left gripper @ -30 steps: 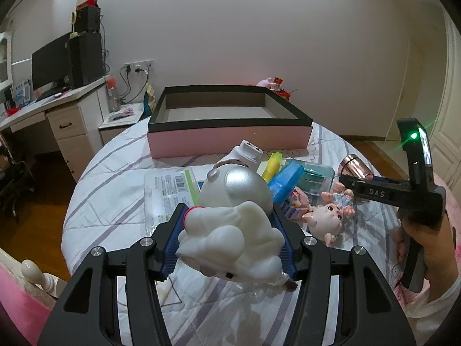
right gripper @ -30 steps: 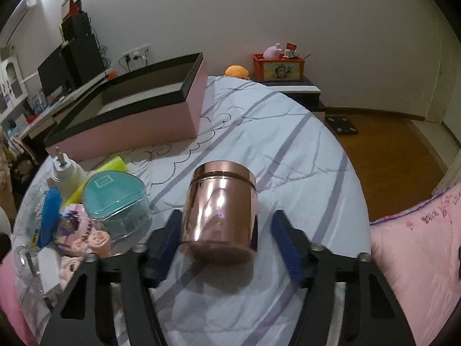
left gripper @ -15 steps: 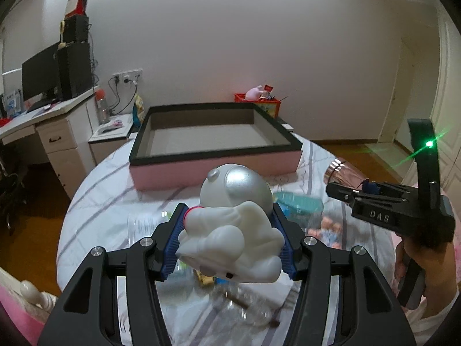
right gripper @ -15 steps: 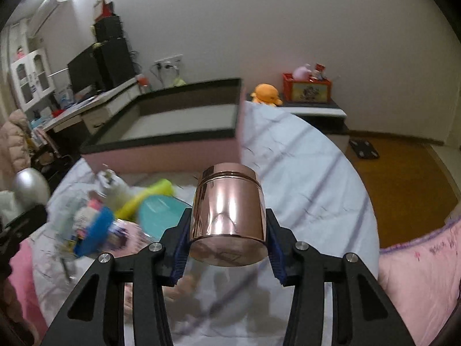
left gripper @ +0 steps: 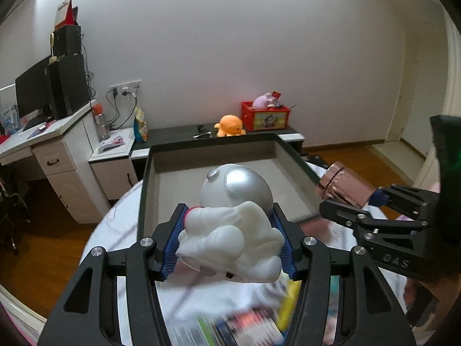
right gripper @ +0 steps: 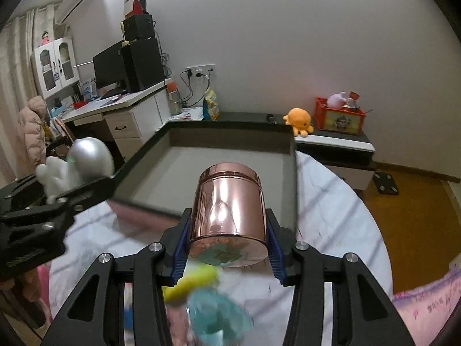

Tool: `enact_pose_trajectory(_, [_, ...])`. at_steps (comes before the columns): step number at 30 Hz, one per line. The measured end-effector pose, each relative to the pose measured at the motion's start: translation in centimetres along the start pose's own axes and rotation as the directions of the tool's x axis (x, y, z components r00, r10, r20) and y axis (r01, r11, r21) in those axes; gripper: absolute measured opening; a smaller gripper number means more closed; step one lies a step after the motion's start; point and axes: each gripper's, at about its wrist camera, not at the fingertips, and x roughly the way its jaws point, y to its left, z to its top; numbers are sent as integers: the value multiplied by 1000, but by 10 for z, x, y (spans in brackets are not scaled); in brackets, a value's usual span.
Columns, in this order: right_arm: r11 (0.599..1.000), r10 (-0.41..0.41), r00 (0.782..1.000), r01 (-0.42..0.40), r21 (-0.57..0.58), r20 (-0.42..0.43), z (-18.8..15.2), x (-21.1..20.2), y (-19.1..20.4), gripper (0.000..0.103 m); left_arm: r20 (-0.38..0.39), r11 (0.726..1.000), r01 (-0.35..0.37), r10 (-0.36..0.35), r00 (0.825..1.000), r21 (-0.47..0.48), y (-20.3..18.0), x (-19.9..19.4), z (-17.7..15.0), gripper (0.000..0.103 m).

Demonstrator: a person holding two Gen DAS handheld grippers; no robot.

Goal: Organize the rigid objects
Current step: 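Carry both items into the pink box and open both tools to release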

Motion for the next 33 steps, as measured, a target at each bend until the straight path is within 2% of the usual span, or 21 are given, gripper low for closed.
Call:
enact_pose_trajectory(4, [1000, -2, 999, 2, -11, -45, 22, 37, 1, 48, -76, 999, 25, -27, 997, -32, 16, 49, 20, 57])
enact_pose_trajectory(7, [1000, -1, 995, 0, -10, -102, 30, 71, 0, 47, -132, 1000, 14, -17, 991, -26, 21, 84, 24, 56])
enact_pose_trajectory(10, [1000, -20, 987, 18, -15, -162, 33, 103, -3, 48, -198, 999, 21, -30, 980, -45, 31, 114, 26, 57])
enact_pose_trajectory(16, [1000, -20, 969, 19, -6, -246, 31, 136, -10, 48, -289, 1000, -10, 3, 957, -21, 37, 151, 22, 57])
enact_pose_trajectory(21, [1000, -18, 962, 21, 6, -271, 32, 141, -16, 48, -308, 1000, -24, 20, 951, -11, 40, 160, 17, 58])
enact_pose_trajectory(24, [1000, -21, 965, 26, 15, -262, 37, 138, -20, 48, -306, 1000, -11, 3, 952, -25, 42, 159, 18, 62])
enact_pose_trajectory(25, [999, -13, 965, 21, 28, -263, 38, 138, -20, 48, -301, 1000, -10, 2, 953, -25, 42, 157, 18, 66])
enact_pose_trajectory(26, [999, -2, 966, 13, 44, -258, 38, 135, -23, 49, -293, 1000, -18, 11, 956, -20, 43, 154, 19, 74])
enact_pose_trajectory(28, [998, -5, 971, 20, 62, -238, 41, 131, -26, 55, -269, 999, -32, 28, 963, -13, 44, 142, 20, 81])
enact_pose_trajectory(29, [998, 7, 974, 9, 68, -226, 41, 126, -26, 57, -255, 999, -27, 22, 967, -18, 45, 136, 20, 81])
enact_pose_trajectory(31, [997, -7, 980, 21, 68, -197, 42, 112, -23, 66, -222, 999, -27, 23, 975, -17, 46, 116, 22, 83])
enact_pose_trajectory(32, [997, -30, 983, 42, 60, -182, 43, 104, -22, 76, -208, 999, -33, 29, 978, -14, 46, 108, 23, 88])
enact_pose_trajectory(33, [998, -33, 987, 42, 55, -158, 43, 93, -19, 81, -180, 999, -44, 41, 983, -11, 46, 96, 24, 91])
